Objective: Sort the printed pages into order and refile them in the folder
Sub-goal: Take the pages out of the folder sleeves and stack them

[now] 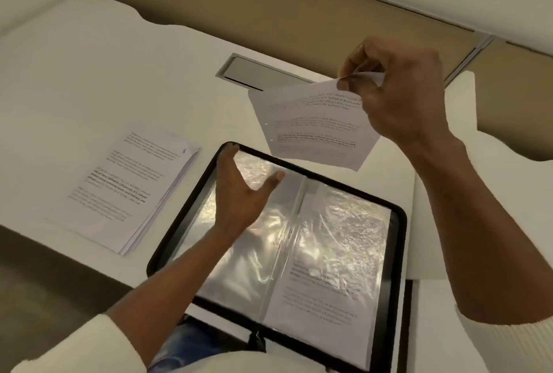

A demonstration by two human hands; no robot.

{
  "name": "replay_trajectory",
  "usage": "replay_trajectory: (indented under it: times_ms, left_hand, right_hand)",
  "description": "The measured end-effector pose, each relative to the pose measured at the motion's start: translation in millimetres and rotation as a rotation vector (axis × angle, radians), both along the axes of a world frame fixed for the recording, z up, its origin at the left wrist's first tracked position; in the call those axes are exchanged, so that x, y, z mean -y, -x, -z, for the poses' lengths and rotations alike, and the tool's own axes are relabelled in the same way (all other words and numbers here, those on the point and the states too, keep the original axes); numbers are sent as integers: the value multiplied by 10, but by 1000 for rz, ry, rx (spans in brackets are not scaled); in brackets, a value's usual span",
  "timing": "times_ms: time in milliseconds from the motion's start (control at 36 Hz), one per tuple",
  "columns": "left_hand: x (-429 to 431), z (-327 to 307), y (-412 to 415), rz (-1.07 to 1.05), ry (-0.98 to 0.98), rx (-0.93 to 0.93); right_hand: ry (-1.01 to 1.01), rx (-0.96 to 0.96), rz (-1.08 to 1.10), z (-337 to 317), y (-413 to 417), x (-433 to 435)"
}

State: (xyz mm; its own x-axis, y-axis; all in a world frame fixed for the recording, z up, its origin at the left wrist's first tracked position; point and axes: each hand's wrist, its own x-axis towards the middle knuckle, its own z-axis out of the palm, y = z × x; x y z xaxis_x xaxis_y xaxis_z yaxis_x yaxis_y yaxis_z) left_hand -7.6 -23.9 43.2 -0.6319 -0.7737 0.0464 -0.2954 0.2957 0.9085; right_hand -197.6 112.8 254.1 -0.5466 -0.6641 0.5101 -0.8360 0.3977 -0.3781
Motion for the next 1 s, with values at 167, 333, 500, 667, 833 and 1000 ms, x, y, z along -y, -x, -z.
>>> replay_trajectory:
  times_ms: [167, 333, 500, 667, 833, 1000]
  left_hand:
    - [699, -394, -314, 24, 29, -48]
    - [1133, -702, -768, 142, -259, -120]
    - [1614, -646, -1156, 46, -355, -119]
    - [2187, -451, -1496, -80, -362, -74]
    - [2703, -187, -1746, -138, -286, 45]
    - [3104, 115, -1860, -181, -137, 225]
  right_hand:
    - [-95, 242, -91, -169, -244, 388]
    - [-5, 564, -155, -132, -336, 911]
    - [350, 977, -34, 355, -401, 1479]
    - [363, 1427, 65, 1095, -717, 1959]
    - [139, 1563, 136, 1936, -1399, 2269]
    - [74, 1519, 250, 2344, -1952, 2450]
